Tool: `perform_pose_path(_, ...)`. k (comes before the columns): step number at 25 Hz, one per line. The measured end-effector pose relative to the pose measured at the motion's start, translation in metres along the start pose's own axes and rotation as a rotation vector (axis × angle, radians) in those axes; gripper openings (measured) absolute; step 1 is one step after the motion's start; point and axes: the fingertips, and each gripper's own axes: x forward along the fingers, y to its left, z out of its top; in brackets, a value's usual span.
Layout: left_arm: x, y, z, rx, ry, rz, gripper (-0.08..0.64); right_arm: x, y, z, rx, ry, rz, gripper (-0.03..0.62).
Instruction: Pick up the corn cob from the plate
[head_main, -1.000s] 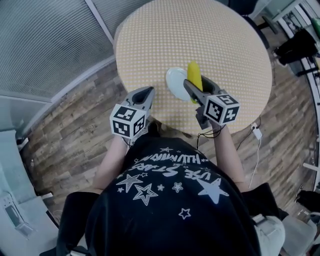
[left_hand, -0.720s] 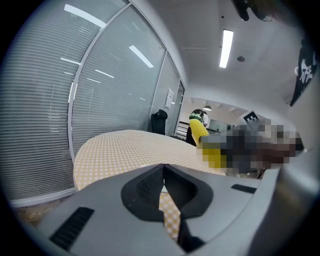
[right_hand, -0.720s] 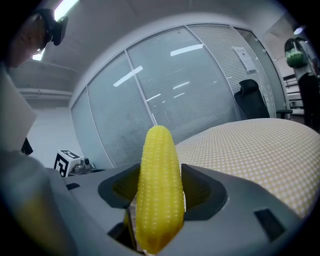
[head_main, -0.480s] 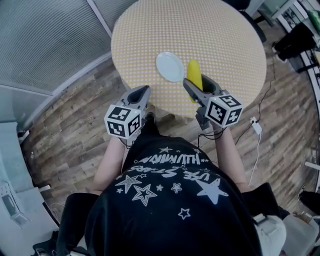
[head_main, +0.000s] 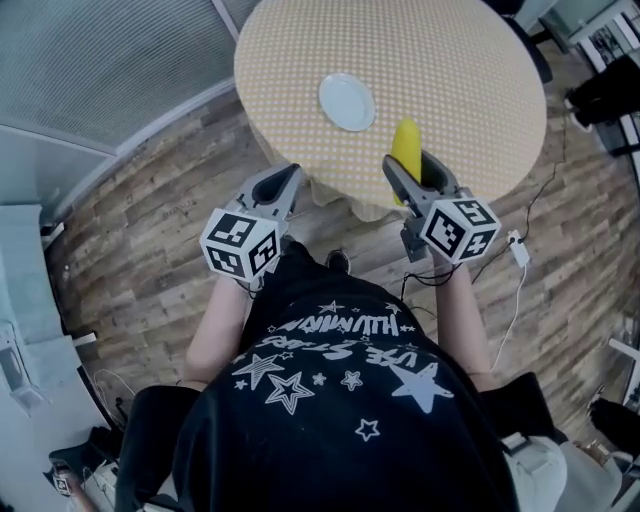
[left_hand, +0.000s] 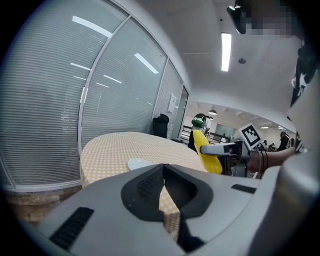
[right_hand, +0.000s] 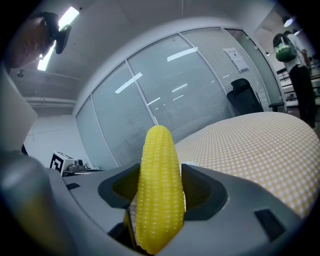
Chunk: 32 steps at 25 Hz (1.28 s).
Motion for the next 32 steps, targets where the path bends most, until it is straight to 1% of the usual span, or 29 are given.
perform_pose_path(6, -0.008, -0.002, 0.012, 0.018, -0.039, -0.011, 0.008, -0.016, 0.009, 0.000, 0.036, -0.045, -0.006, 0.259)
perform_pose_path(10, -0.030, -0.002, 0.011, 0.011, -0.064, -0.017, 0.008, -0.018, 0.026, -0.005, 0.035, -0.055, -0.024, 0.259)
perform_pose_path(14, -0.064, 0.005, -0.003, -0.017, -0.053, -0.018, 0.008, -0.017, 0.059, -0.012, 0.020, -0.055, -0.026, 0.259)
perform_pose_path(18, -0.096, 0.020, -0.007, -0.025, -0.067, -0.011, 0.008, -0.012, 0.099, -0.019, -0.017, -0.058, -0.012, 0.259)
perform_pose_path(26, -0.147, 0.011, -0.009, 0.007, -0.100, -0.046, 0.008, -0.029, 0.155, -0.036, -0.056, -0.084, -0.017, 0.259)
perform_pose_path(32, -0.183, 0.001, -0.016, 0.029, -0.113, -0.076, 0.008, -0.051, 0.189, -0.049, -0.076, -0.106, -0.044, 0.259)
